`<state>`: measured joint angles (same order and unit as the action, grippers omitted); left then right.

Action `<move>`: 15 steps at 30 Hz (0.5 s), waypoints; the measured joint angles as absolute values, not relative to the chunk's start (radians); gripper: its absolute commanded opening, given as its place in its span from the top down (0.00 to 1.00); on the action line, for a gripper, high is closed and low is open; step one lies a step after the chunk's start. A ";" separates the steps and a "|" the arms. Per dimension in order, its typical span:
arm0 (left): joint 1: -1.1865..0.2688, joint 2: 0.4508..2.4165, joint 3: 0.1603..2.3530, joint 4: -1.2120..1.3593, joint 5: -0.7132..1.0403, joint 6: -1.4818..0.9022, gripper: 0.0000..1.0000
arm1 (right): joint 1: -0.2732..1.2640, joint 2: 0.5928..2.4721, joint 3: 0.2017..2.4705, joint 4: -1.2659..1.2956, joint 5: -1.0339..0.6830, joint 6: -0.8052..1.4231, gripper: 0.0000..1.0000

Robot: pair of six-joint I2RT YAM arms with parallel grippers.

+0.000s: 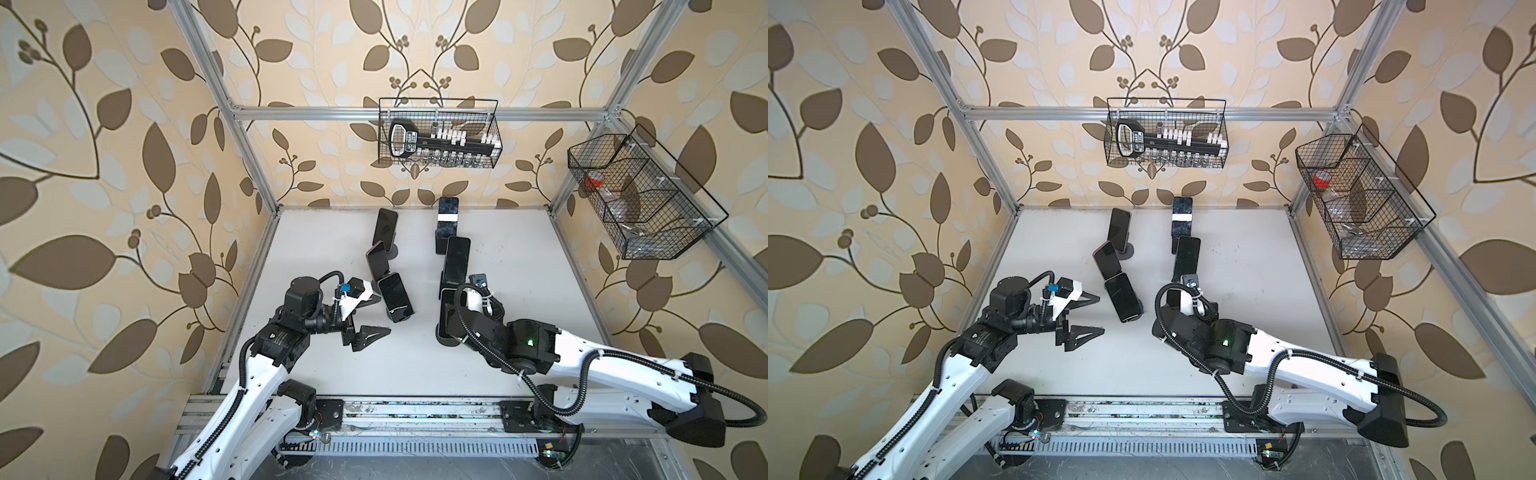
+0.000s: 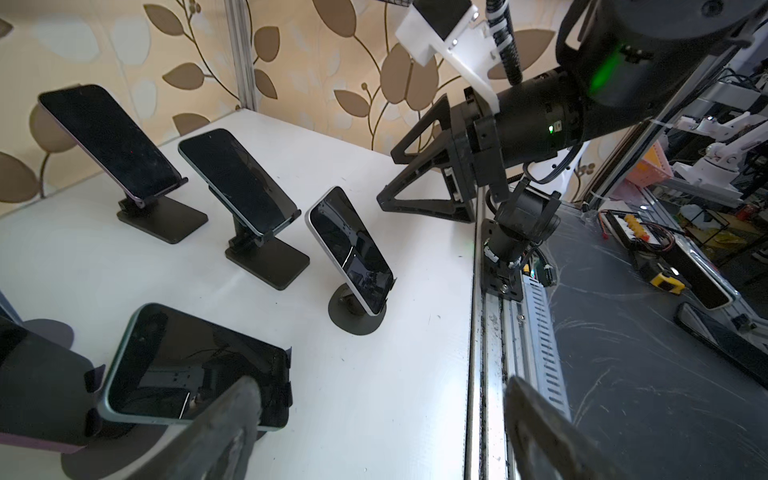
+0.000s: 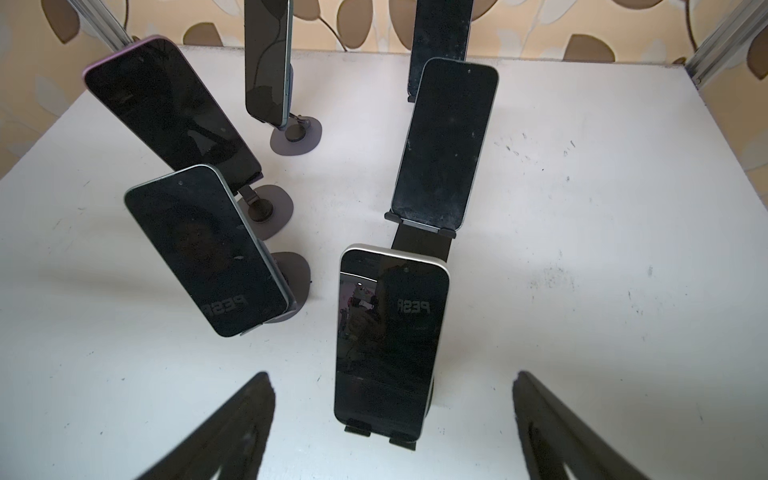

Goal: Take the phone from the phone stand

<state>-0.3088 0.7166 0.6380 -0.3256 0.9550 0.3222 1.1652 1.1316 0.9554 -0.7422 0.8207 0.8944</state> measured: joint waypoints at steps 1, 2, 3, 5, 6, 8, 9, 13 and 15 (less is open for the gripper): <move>-0.310 0.719 0.638 -0.336 0.950 0.329 0.08 | 1.165 1.150 0.955 -0.737 0.820 0.912 0.04; -0.315 0.719 0.638 -0.343 0.943 0.337 0.08 | 1.165 1.166 0.955 -0.730 0.819 0.926 0.02; -0.321 0.719 0.638 -0.346 0.940 0.341 0.08 | 1.165 1.178 0.954 -0.724 0.818 0.935 0.01; -0.329 0.720 0.638 -0.356 0.935 0.350 0.08 | 1.165 1.205 0.951 -0.710 0.815 0.955 0.00; -0.329 0.721 0.638 -0.361 0.934 0.353 0.08 | 1.165 1.218 0.951 -0.706 0.815 0.962 0.00; -0.336 0.726 0.639 -0.374 0.933 0.361 0.08 | 1.163 1.245 0.949 -0.698 0.807 0.978 0.00; -0.339 0.728 0.639 -0.377 0.933 0.363 0.08 | 1.159 1.254 0.947 -0.694 0.799 0.987 0.00; -0.354 0.735 0.640 -0.390 0.931 0.368 0.08 | 1.097 1.282 0.937 -0.678 0.739 1.014 0.00; -0.355 0.735 0.640 -0.396 0.931 0.371 0.07 | 1.063 1.298 0.937 -0.675 0.717 1.022 0.00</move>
